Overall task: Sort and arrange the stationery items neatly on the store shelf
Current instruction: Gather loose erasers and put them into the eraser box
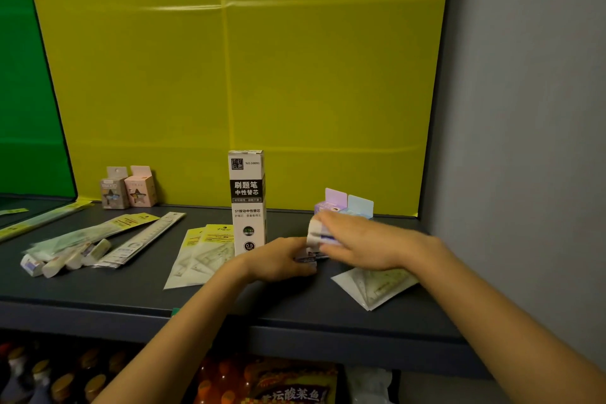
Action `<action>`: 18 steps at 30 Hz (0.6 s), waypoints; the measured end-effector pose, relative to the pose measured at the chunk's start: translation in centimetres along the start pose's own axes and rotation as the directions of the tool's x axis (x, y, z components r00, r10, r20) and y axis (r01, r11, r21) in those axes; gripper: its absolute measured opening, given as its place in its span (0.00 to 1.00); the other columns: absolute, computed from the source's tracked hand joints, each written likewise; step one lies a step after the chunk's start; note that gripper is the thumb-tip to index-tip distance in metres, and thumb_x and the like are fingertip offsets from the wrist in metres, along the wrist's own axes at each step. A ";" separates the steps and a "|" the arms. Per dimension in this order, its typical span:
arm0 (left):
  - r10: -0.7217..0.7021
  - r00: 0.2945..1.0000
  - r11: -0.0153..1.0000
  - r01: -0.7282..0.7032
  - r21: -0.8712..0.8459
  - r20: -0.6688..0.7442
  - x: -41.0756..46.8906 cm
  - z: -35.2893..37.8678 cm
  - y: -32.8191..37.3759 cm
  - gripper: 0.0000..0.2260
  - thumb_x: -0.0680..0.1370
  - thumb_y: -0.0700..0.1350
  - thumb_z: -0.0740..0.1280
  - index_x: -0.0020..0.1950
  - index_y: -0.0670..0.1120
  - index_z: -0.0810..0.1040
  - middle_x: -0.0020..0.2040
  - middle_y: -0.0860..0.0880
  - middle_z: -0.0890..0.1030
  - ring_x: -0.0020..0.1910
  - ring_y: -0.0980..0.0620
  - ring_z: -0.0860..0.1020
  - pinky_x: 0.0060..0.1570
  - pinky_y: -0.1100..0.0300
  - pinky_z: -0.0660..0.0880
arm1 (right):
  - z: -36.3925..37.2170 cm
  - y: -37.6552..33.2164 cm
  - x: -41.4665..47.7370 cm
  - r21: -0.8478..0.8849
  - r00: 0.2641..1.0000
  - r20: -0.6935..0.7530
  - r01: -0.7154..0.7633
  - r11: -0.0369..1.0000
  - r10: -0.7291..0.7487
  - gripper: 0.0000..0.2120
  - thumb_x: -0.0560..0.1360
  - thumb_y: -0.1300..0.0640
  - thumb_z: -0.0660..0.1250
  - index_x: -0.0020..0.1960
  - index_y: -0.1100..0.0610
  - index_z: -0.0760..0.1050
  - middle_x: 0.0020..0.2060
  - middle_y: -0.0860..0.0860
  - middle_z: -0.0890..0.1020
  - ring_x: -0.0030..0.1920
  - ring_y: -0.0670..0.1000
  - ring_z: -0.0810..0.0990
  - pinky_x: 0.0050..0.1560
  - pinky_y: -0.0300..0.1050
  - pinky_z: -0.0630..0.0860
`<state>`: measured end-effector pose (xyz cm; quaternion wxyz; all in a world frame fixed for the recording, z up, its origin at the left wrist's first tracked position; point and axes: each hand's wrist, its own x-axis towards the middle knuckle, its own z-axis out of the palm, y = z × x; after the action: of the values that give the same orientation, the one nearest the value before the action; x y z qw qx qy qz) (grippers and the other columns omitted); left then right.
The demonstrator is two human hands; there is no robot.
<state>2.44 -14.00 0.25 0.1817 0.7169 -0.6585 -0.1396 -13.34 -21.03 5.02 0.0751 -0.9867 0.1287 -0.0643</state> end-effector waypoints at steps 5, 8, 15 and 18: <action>-0.035 0.998 0.962 0.049 0.269 -0.058 0.9 0.7 0.8 0.21 0.79 0.47 0.60 0.71 0.44 0.64 0.66 0.41 0.70 0.65 0.44 0.68 0.63 0.55 0.64 | -1.8 2.1 -1.9 0.106 0.991 -0.108 -0.062 0.992 0.073 0.13 0.79 0.52 0.56 0.61 0.56 0.61 0.50 0.47 0.72 0.49 0.50 0.71 0.46 0.45 0.69; -0.089 0.995 0.955 0.098 0.281 -0.046 1.1 0.4 1.1 0.19 0.78 0.48 0.61 0.67 0.42 0.68 0.64 0.40 0.70 0.63 0.43 0.69 0.61 0.54 0.66 | -1.2 3.0 -2.8 0.134 0.987 -0.116 -0.092 0.987 0.107 0.14 0.79 0.52 0.57 0.62 0.55 0.61 0.51 0.50 0.73 0.49 0.49 0.72 0.46 0.43 0.70; -0.132 0.990 0.958 0.142 0.248 -0.056 0.9 0.6 1.4 0.17 0.78 0.49 0.61 0.61 0.38 0.66 0.62 0.39 0.73 0.59 0.41 0.73 0.55 0.53 0.69 | 0.4 3.9 -3.7 0.171 0.979 -0.122 -0.141 0.975 0.163 0.13 0.78 0.50 0.58 0.60 0.53 0.62 0.51 0.49 0.74 0.49 0.47 0.73 0.48 0.44 0.72; -0.108 0.989 0.948 0.132 0.288 -0.097 0.5 1.0 1.9 0.16 0.79 0.47 0.60 0.62 0.39 0.65 0.64 0.39 0.72 0.61 0.40 0.73 0.57 0.52 0.69 | 0.7 4.0 -3.9 0.164 0.975 -0.122 -0.166 0.972 0.187 0.13 0.78 0.48 0.58 0.59 0.50 0.61 0.54 0.50 0.75 0.50 0.48 0.74 0.50 0.48 0.74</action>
<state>0.35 -14.70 0.17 0.0906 0.7796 -0.6193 -0.0221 -17.96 -23.68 3.25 0.1470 -0.9559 0.2156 -0.1345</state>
